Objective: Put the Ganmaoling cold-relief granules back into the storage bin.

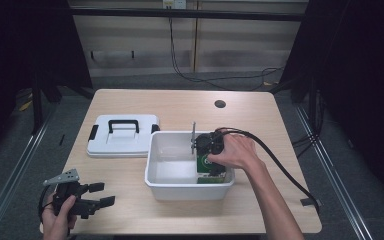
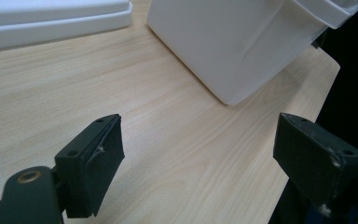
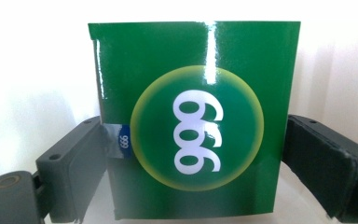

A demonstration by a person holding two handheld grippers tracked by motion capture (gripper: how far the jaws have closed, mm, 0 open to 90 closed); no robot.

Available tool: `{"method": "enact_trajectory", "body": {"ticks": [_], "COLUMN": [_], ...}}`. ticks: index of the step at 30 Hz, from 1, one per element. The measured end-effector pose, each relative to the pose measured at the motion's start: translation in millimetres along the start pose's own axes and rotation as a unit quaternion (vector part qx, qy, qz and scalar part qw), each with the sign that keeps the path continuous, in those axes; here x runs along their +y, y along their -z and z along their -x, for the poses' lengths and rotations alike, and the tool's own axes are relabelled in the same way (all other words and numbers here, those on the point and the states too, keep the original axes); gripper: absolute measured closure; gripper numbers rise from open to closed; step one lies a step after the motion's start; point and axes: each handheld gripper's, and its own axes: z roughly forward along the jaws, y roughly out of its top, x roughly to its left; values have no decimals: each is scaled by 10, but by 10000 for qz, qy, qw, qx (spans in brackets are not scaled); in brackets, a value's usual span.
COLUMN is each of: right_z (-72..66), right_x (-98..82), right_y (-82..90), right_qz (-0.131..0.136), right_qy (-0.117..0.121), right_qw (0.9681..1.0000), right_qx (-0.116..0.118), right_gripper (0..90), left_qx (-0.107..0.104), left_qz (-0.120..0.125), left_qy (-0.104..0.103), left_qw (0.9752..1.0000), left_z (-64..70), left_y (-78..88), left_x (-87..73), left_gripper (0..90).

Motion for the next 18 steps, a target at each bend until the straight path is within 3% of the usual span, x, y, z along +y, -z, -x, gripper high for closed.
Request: {"method": "enact_trajectory", "body": {"ticks": [6,11,13,15,16,18], "right_z": [-6,-23,-47,-60,-71,-81], "right_x": [-41,-104,-166,-191,-252,-320], "right_y": [95,218,310,346,398,441], "right_qz": [232,580,925,1016,1283,1508], "right_qy": [-85,-131,-222,-285,-299,-378], "right_qw": [9997,9982,9953,9942,9910,9874], "right_qx": [-12,-94,-203,-201,-236,-310], "right_gripper": [88,89,89,89,89,89], "left_qx": [-6,2,0,3,2,1], "left_qz": [-2,0,1,-1,1,1], "left_qy": [-1,-5,4,-2,-1,3], "left_qw": [10000,10000,10000,10000,10000,10000], "left_z": [1,1,0,0,0,-1], "left_y": [-1,0,-1,0,1,0], "left_x": [0,0,-1,-1,-1,-1], "left_gripper": [160,160,160,161,160,160]}}
